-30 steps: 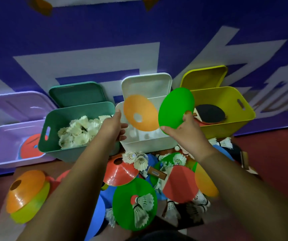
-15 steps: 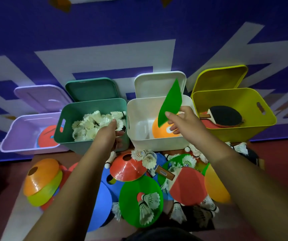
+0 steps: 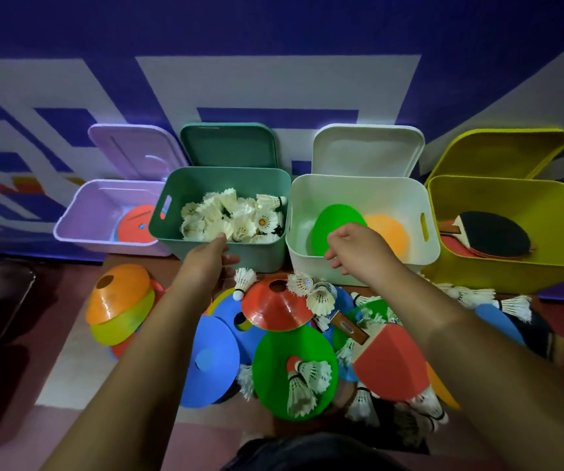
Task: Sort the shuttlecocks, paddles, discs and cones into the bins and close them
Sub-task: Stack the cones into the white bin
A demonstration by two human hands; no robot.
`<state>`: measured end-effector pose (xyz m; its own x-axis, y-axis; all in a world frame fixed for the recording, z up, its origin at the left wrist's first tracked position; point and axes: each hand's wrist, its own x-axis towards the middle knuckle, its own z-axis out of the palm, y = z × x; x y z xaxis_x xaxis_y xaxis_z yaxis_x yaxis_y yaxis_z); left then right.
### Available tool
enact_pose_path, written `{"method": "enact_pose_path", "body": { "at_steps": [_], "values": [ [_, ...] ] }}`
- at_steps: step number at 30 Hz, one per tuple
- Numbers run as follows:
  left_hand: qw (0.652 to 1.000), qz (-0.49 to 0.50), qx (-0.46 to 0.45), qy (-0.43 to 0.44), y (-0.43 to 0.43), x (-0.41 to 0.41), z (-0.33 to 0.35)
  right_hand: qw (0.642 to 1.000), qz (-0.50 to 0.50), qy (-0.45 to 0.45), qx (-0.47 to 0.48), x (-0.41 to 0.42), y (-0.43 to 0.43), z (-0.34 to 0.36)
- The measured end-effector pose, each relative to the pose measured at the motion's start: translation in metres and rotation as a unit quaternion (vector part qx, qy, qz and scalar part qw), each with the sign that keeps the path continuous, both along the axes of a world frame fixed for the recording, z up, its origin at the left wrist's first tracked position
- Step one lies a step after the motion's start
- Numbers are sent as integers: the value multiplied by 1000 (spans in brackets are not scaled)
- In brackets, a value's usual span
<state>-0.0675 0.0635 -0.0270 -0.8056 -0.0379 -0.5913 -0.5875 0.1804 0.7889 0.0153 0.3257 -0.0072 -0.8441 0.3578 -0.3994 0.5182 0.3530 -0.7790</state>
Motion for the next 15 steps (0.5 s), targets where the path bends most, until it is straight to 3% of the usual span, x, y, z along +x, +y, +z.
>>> {"method": "enact_pose_path", "body": {
  "at_steps": [15],
  "values": [
    [990,101,-95,-9,-139,43,-32,980,195,-23,-15,-28,-133,-40]
  ]
}}
